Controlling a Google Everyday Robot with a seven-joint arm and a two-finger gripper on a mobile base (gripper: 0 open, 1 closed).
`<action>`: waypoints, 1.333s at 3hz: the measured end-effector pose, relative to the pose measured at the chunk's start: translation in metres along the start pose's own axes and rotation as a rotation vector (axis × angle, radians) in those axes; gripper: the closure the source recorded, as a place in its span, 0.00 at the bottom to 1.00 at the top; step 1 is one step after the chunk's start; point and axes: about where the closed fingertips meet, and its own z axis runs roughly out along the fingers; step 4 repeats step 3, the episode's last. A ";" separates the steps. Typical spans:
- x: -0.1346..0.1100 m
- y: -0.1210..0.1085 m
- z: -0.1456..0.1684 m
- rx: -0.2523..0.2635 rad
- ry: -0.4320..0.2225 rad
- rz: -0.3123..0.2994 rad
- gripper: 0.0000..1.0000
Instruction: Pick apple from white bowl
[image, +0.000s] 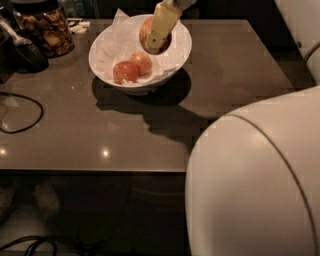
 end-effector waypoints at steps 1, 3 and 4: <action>-0.007 0.024 -0.013 -0.019 -0.032 -0.049 1.00; -0.011 0.047 -0.024 -0.018 -0.072 -0.092 1.00; -0.011 0.047 -0.024 -0.018 -0.072 -0.092 1.00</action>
Offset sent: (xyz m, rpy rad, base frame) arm -0.0998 0.0077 0.0257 0.0378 0.0098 0.1667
